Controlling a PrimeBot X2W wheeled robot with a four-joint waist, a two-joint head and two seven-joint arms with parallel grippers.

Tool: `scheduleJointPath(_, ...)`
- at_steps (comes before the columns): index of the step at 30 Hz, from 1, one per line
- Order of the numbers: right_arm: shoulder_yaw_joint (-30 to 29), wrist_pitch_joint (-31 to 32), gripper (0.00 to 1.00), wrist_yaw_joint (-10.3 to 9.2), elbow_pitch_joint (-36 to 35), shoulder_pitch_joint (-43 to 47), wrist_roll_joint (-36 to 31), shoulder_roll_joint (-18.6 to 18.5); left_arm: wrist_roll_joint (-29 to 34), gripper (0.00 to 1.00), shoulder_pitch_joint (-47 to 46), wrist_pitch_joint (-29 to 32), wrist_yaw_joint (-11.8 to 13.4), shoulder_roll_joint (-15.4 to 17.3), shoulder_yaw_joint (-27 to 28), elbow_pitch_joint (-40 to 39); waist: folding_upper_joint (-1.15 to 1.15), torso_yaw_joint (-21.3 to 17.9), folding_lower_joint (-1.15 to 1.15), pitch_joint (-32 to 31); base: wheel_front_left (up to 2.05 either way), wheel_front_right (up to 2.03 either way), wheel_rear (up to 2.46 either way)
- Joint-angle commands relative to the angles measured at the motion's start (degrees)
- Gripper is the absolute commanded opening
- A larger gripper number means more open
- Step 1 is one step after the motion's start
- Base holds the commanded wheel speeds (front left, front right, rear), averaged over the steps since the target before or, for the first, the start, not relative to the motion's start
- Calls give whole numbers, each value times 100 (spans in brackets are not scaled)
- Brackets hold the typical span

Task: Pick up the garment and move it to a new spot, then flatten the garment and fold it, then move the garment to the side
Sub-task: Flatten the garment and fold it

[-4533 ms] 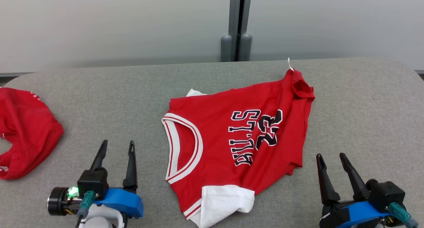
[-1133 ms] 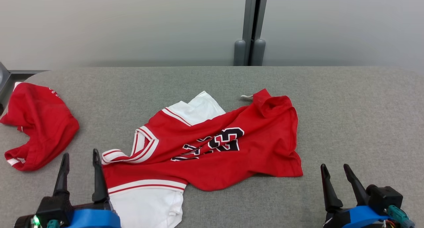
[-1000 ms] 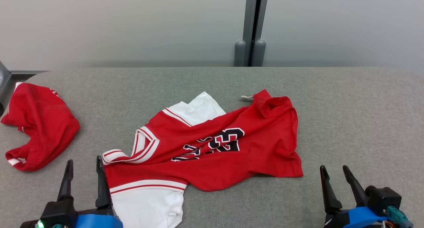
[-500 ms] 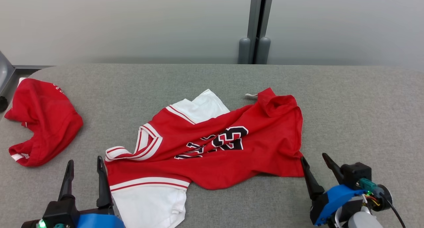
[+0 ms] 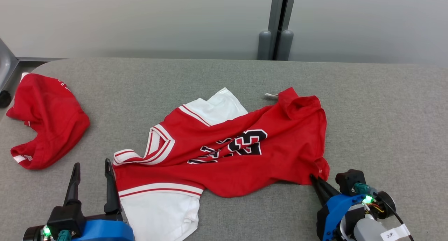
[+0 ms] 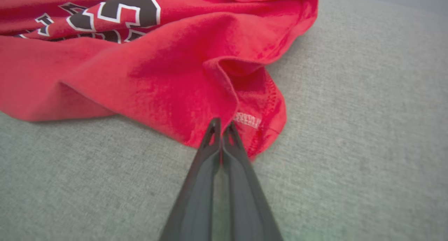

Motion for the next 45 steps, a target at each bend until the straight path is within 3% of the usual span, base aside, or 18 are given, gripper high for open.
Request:
scheduleJointPath(1,65,-63,0,1,48,-71,99,-42,59,100,-16,-26,-7,-12,-12,1,0,-27,0,-31,0,0,0)
scheduleJointPath(7,396,-295,0,1,-279,310,585,-125,36,100,120,-26,18,-31,-17,3,0,-121,0,-223,0,0,0)
scheduleJointPath(14,384,-227,0,1,-1725,1250,939,-503,76,100,230,-26,-47,-36,93,-46,0,-299,0,-290,0,0,0)
scheduleJointPath(18,139,168,0,1,-2538,1849,1178,-593,94,100,216,-26,-54,-36,104,-44,0,-362,0,-268,0,0,0)
scheduleJointPath(25,-379,1431,0,1,-4329,3170,1377,-744,100,100,161,-26,-65,-43,136,-95,0,-523,0,-170,0,0,0)
scheduleJointPath(30,-757,1788,0,2,-4956,3478,1358,-613,123,100,79,-26,-62,-45,181,-118,0,-604,0,-85,0,0,0)
scheduleJointPath(34,-825,1698,0,1,-4953,3157,1140,-613,120,100,43,-26,-81,-45,190,-80,0,-623,0,-50,0,0,0)
scheduleJointPath(38,-840,1403,0,1,-4450,2709,925,-599,139,100,-50,-26,-95,-47,153,-36,0,-553,0,-57,0,0,0)
scheduleJointPath(40,-807,1260,0,1,-4085,2454,866,-620,138,100,-61,-26,-105,-48,133,-24,0,-498,0,-68,0,0,0)
scheduleJointPath(41,-702,1030,0,1,-3435,2071,825,-655,130,100,-56,-26,-121,-49,117,-7,0,-424,0,-72,0,0,0)
scheduleJointPath(45,-601,650,0,1,-2580,1545,882,-640,129,100,-51,-26,-113,-50,109,-13,0,-349,0,-59,0,0,0)
